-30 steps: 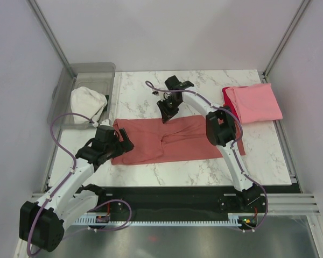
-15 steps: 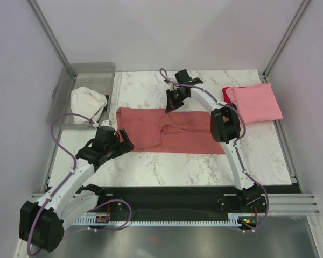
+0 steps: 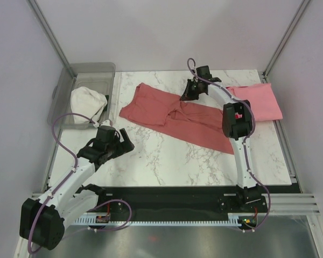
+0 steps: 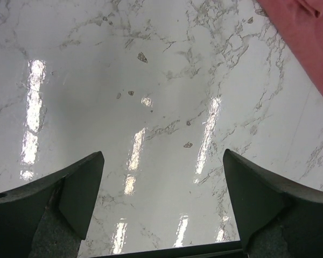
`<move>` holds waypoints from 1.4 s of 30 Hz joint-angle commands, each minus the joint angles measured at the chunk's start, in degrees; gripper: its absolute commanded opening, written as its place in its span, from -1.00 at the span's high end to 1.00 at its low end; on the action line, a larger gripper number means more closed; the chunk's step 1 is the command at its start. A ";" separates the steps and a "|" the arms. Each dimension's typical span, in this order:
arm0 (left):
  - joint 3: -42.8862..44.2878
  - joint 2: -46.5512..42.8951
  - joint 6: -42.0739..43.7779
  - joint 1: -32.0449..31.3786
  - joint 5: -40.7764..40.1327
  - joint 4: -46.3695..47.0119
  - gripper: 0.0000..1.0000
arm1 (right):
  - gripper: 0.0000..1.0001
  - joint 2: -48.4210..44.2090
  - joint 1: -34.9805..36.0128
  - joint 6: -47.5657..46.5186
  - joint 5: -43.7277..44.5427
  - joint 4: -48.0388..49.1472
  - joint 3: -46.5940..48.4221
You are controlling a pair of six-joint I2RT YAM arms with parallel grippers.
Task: Fold and stack the t-shirts
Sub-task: Fold the tshirt
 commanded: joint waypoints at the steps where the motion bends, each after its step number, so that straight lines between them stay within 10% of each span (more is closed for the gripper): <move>1: -0.17 0.03 -0.72 -0.10 -0.47 2.22 -0.99 | 1.00 -2.94 -3.82 11.24 9.14 9.02 -0.28; 6: -0.09 0.55 -0.46 -0.18 -1.09 2.30 -0.99 | 0.90 0.58 -4.44 13.37 15.12 10.34 7.27; 7: -0.09 0.64 -0.37 -0.10 -1.35 2.30 -0.99 | 0.65 0.84 -4.44 12.58 14.43 10.17 8.94; 8: -0.09 0.73 -0.37 -0.18 -1.44 2.22 -0.99 | -0.06 0.76 -4.61 11.44 13.81 10.08 9.04; 11: -0.44 0.90 -0.28 -0.18 -1.79 3.09 -0.99 | -0.58 -3.79 -4.62 5.30 13.80 8.16 4.40; 17: -3.77 0.55 0.94 -0.18 1.37 10.02 -0.99 | -0.62 -22.42 -2.96 -5.61 16.97 7.18 -19.84; 18: -4.04 0.64 1.21 -0.27 2.24 11.00 -0.99 | -0.49 -25.06 -2.51 -7.01 17.75 7.18 -26.31; 19: -4.39 0.81 1.47 -0.27 2.60 11.79 -0.98 | 0.06 -30.04 -1.90 -9.46 18.37 7.18 -29.60; 20: -4.74 1.08 2.08 -0.36 2.95 12.93 -0.98 | 0.10 -32.44 -0.67 -10.44 19.07 7.18 -32.67; 30: -6.76 -0.23 4.72 -0.80 2.34 15.92 -0.97 | 0.04 -55.92 8.74 -7.65 33.22 7.01 -65.63; 42: -9.05 -4.37 5.78 -0.80 3.75 17.42 -0.97 | -0.14 -55.67 9.01 -2.19 44.39 4.10 -73.22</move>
